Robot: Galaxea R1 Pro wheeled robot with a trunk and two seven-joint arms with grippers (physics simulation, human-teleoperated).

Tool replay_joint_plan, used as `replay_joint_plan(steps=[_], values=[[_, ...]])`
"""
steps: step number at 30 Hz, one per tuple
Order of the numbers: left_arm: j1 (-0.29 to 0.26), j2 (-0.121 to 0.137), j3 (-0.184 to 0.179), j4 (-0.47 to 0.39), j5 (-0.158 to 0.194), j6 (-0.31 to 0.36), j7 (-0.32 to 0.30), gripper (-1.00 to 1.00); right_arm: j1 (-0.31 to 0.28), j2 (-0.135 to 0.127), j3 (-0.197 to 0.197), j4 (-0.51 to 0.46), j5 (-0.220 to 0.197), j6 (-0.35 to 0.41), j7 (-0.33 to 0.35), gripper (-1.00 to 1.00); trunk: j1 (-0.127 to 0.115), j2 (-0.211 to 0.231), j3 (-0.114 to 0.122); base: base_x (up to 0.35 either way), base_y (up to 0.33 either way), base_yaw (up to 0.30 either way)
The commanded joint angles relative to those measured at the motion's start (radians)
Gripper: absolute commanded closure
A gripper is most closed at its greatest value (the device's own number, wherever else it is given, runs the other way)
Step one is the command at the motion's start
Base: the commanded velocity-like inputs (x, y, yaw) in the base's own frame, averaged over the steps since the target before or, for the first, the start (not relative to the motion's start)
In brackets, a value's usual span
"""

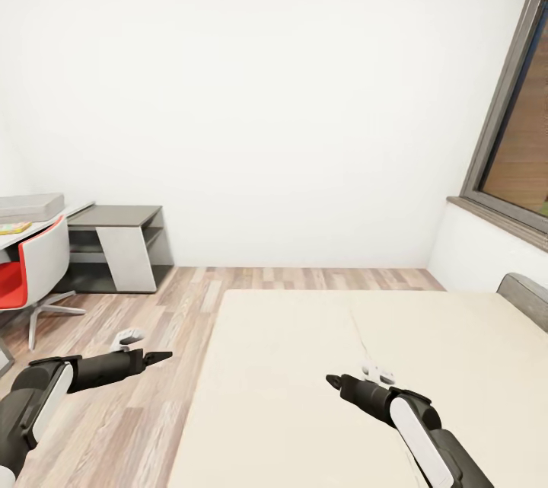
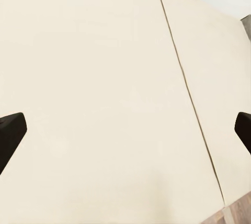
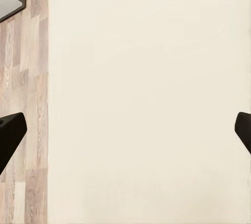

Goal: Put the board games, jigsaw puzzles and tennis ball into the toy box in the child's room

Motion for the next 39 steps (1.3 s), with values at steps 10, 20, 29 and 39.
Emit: replay_joint_plan(steps=[10,20,29,39], values=[[-0.001,0.000,0.001,0.000,0.001,0.005,-0.002,-1.00,-0.001,-0.001,0.003,-0.001,-0.010,0.001,-0.010,-1.00,0.001,-0.002,-0.001,0.000,-0.230,0.000],[-0.001,0.000,0.001,0.000,0.001,0.005,-0.004,-1.00,-0.001,-0.001,0.003,-0.001,-0.010,0.001,-0.010,-1.00,0.001,-0.002,-0.001,0.000,-0.231,0.000],[-0.001,0.000,0.001,0.000,0.001,0.005,-0.005,-1.00,-0.001,-0.001,0.003,-0.001,-0.010,0.001,-0.010,-1.00,0.001,-0.002,-0.001,0.000,-0.243,0.000],[-0.001,0.000,0.001,0.000,0.001,0.005,-0.007,-1.00,-0.001,-0.001,0.003,-0.001,-0.010,0.001,-0.010,-1.00,0.001,-0.002,-0.001,0.000,-0.230,0.000]])
